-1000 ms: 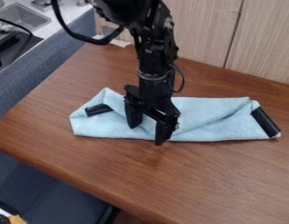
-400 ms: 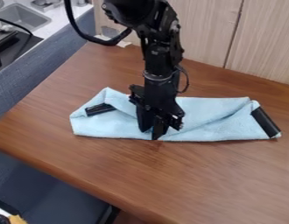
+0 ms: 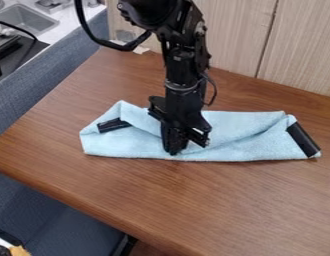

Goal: UNFOLD THE CLOTH TO THE TOP

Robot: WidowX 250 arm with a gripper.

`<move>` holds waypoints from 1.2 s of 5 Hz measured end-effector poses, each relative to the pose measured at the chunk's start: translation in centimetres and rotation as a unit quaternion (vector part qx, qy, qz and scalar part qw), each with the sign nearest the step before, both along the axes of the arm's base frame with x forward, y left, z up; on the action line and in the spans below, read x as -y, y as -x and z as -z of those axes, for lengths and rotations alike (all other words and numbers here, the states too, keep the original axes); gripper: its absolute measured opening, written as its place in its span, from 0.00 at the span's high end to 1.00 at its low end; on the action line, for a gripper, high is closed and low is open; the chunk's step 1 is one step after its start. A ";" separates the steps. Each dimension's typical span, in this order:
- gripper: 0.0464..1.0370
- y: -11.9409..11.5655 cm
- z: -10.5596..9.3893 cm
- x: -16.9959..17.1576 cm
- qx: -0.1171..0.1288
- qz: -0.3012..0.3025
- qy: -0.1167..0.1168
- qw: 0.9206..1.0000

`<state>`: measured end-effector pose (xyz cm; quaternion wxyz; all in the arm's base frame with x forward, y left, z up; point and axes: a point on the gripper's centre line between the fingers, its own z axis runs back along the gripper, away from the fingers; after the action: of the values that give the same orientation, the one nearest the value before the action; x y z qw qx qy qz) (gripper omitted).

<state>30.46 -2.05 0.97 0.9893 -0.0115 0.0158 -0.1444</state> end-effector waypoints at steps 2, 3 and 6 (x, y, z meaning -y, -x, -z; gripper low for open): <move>0.99 -2.3 -1.9 -0.9 0.024 -0.025 0.020 0.999; 0.99 -4.0 -3.3 -1.5 0.044 -0.044 0.030 0.998; 0.99 -9.0 -1.4 -4.0 0.085 -0.118 0.032 0.989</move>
<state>39.50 1.99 2.36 0.9963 -0.0326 -0.0742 -0.0273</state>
